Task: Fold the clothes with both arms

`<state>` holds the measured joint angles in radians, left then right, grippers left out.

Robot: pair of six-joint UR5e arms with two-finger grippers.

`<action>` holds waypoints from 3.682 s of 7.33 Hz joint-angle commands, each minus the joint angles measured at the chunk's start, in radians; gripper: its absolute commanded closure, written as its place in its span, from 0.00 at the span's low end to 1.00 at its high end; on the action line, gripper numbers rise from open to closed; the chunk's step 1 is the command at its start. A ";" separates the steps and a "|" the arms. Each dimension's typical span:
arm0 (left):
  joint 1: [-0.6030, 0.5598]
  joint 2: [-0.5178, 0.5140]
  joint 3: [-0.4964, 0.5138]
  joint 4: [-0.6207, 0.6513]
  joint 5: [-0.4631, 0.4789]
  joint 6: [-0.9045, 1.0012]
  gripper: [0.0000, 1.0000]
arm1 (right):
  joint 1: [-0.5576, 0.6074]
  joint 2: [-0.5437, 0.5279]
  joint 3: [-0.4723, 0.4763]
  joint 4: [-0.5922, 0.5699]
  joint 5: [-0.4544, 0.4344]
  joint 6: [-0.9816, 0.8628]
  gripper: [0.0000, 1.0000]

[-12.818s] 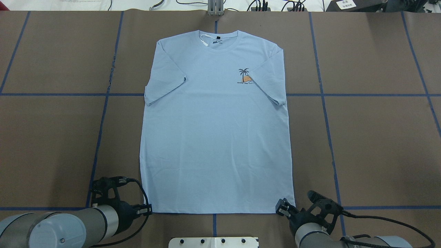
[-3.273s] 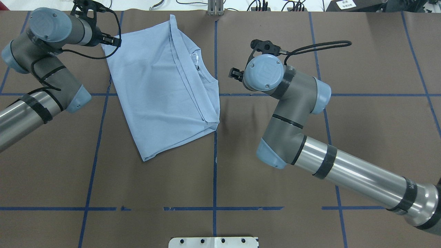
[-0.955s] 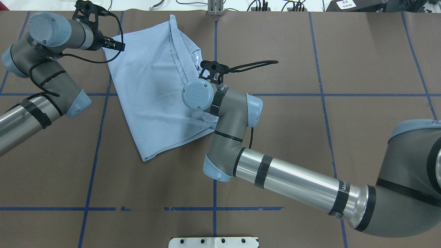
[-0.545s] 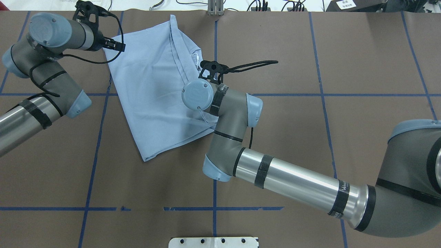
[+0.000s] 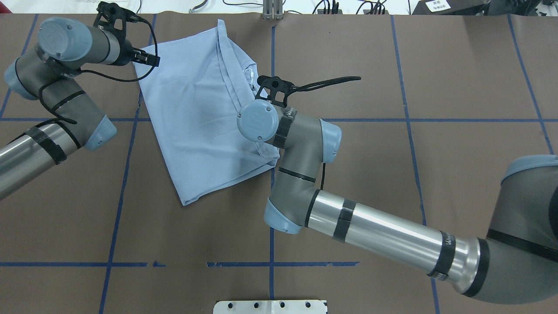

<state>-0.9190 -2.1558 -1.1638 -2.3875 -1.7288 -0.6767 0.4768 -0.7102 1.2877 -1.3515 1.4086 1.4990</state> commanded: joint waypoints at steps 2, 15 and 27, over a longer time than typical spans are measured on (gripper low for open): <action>0.025 -0.001 -0.019 -0.001 0.000 -0.027 0.00 | -0.108 -0.303 0.417 -0.077 -0.057 0.013 1.00; 0.057 0.050 -0.092 0.001 0.000 -0.092 0.00 | -0.438 -0.519 0.673 -0.110 -0.338 -0.244 0.53; 0.062 0.050 -0.094 -0.001 0.000 -0.093 0.00 | -0.455 -0.505 0.673 -0.109 -0.369 -0.346 1.00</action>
<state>-0.8575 -2.1062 -1.2572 -2.3884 -1.7288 -0.7701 0.0191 -1.2165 1.9578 -1.4609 1.0402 1.1460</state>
